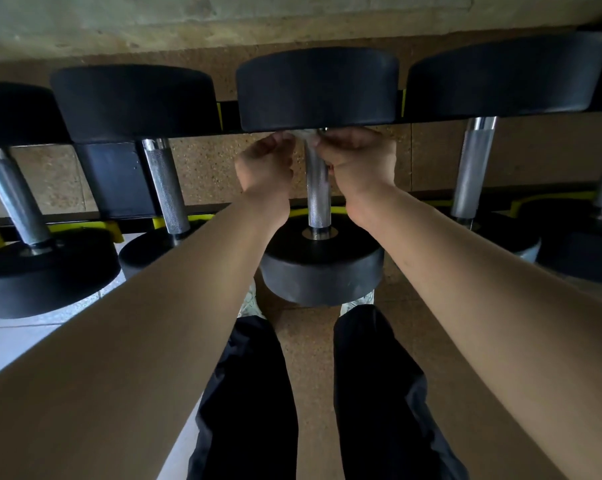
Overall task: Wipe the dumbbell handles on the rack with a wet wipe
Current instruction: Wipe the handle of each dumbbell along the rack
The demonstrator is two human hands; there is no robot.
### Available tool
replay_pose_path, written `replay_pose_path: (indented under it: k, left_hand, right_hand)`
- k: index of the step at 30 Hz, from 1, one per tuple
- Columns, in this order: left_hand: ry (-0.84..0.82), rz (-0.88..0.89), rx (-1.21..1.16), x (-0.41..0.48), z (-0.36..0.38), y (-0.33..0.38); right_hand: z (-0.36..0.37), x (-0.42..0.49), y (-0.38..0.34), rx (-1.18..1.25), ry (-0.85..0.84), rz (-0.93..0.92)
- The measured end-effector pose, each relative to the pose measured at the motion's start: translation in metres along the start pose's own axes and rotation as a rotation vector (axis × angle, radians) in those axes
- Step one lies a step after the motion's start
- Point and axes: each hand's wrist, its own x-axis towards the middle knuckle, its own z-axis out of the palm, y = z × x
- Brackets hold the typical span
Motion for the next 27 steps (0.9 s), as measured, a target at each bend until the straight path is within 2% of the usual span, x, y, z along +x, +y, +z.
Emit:
replay_pose_path:
  k: [5, 9, 12, 15, 19, 22, 27]
  left_hand:
    - [-0.071, -0.031, 0.091, -0.004, 0.000, 0.007]
    - [-0.119, 0.123, 0.155, -0.010, -0.005, 0.004]
    - [-0.144, 0.168, 0.199, -0.014, -0.003, 0.005]
    - [-0.098, 0.133, 0.248, -0.009, -0.004, 0.005]
    - [-0.086, 0.058, 0.328, 0.001, -0.011, 0.000]
    - [-0.161, 0.053, 0.385, -0.001, -0.013, -0.004]
    - [-0.234, 0.132, 0.448, -0.003, -0.028, -0.015]
  right_hand:
    - [-0.006, 0.001, 0.000, 0.109, 0.009, 0.063]
    - [-0.012, 0.008, 0.000, 0.144, 0.097, 0.135]
    - [-0.012, 0.013, -0.001, 0.141, 0.134, 0.195]
    - [-0.011, 0.013, -0.001, 0.157, 0.090, 0.240]
    - [-0.010, 0.006, 0.002, 0.006, -0.073, 0.125]
    - [-0.016, 0.007, 0.007, -0.039, -0.020, 0.111]
    - [-0.044, 0.010, 0.017, -0.084, 0.120, 0.213]
